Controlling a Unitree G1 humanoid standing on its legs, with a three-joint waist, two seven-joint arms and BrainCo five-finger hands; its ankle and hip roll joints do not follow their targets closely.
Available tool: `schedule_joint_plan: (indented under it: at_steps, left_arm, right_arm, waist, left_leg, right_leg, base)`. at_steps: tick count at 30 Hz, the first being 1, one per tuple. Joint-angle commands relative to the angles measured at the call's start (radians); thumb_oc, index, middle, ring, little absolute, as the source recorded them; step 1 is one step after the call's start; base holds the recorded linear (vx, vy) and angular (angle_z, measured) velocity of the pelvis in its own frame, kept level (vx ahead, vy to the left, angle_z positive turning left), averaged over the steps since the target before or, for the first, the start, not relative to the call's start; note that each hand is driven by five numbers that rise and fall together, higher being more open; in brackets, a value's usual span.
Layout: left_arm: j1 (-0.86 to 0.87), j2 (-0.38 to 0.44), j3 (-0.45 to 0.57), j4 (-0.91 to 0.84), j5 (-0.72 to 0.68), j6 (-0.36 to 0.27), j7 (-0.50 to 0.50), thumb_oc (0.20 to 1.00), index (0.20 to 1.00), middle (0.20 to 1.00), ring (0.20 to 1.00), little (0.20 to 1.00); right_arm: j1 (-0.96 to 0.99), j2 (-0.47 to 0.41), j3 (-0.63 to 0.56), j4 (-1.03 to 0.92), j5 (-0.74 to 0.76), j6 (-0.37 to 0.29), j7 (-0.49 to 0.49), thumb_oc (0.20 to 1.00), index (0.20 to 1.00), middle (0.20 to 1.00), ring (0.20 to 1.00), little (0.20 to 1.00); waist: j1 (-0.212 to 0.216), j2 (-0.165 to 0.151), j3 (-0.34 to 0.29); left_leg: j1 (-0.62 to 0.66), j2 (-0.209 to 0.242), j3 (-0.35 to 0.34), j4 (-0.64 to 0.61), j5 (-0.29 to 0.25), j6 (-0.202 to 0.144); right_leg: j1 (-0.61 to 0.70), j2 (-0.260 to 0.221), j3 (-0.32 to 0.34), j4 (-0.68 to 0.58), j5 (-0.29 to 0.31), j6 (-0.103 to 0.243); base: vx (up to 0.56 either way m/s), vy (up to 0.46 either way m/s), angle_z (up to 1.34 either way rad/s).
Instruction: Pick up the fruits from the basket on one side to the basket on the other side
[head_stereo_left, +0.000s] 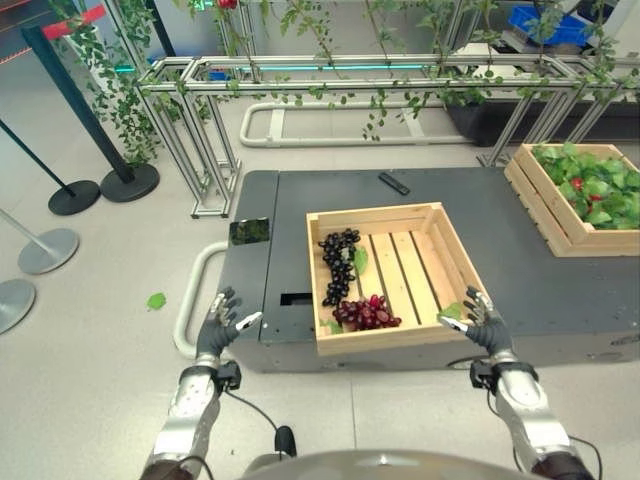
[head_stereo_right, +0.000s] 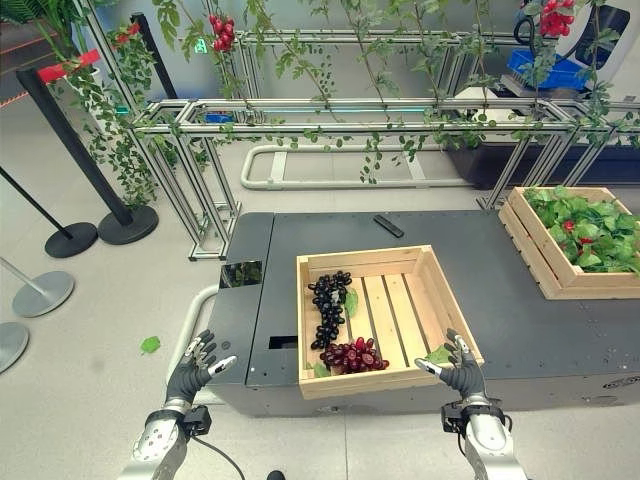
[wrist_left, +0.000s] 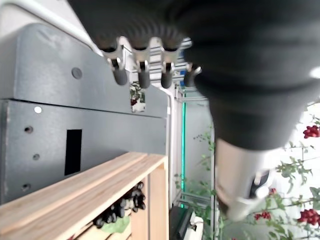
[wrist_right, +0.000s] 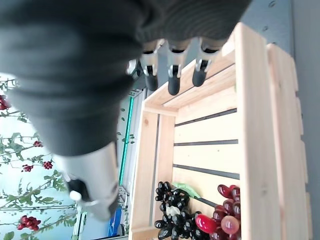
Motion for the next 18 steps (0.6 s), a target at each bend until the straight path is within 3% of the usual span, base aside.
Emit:
schedule_joint_plan:
  at_steps: [1,7,17,18]
  left_arm:
    - [-0.065,0.017,0.013,0.002,-0.016,-0.047,0.014,1.0,1.0,1.0,1.0,1.0]
    - [-0.078,0.008,-0.003,0.056,0.009,-0.044,0.034,1.0,1.0,1.0,1.0,1.0]
    - [-0.102,-0.03,0.006,0.418,0.06,-0.001,0.077,1.0,1.0,1.0,1.0,1.0]
    - [-0.117,-0.037,0.013,0.559,0.101,0.022,0.07,1.0,1.0,1.0,1.0,1.0]
  right_arm:
    - [-0.041,0.0,-0.019,-0.017,-0.001,-0.051,-0.016,1.0,1.0,1.0,1.0,1.0]
    - [-0.061,0.01,-0.006,0.067,0.007,-0.052,-0.037,1.0,1.0,1.0,1.0,1.0]
    - [-0.111,0.033,-0.064,0.489,0.115,-0.035,-0.114,1.0,1.0,1.0,1.0,1.0]
    - [-0.126,0.023,-0.06,0.6,0.099,-0.02,-0.113,1.0,1.0,1.0,1.0,1.0]
  waist:
    - [-0.007,-0.009,-0.012]
    - [-0.005,-0.009,-0.013]
    - [-0.002,-0.001,-0.019]
    - [-0.001,0.0,-0.017]
  left_leg:
    - [0.06,0.044,0.002,0.102,-0.131,-0.037]
    - [0.068,0.042,-0.002,0.091,-0.128,-0.036]
    - [0.071,0.038,-0.007,0.064,-0.114,-0.039]
    - [0.077,0.038,-0.009,0.059,-0.114,-0.04]
  right_leg:
    - [-0.04,0.017,-0.01,0.054,-0.042,0.017]
    - [-0.035,0.017,-0.012,0.047,-0.038,0.018]
    - [-0.035,0.017,-0.02,0.028,-0.022,0.022]
    - [-0.031,0.017,-0.021,0.027,-0.022,0.022]
  base:
    - [0.0,0.0,0.0]
    - [-0.01,0.003,0.02]
    - [0.0,0.001,0.02]
    - [0.0,-0.001,0.07]
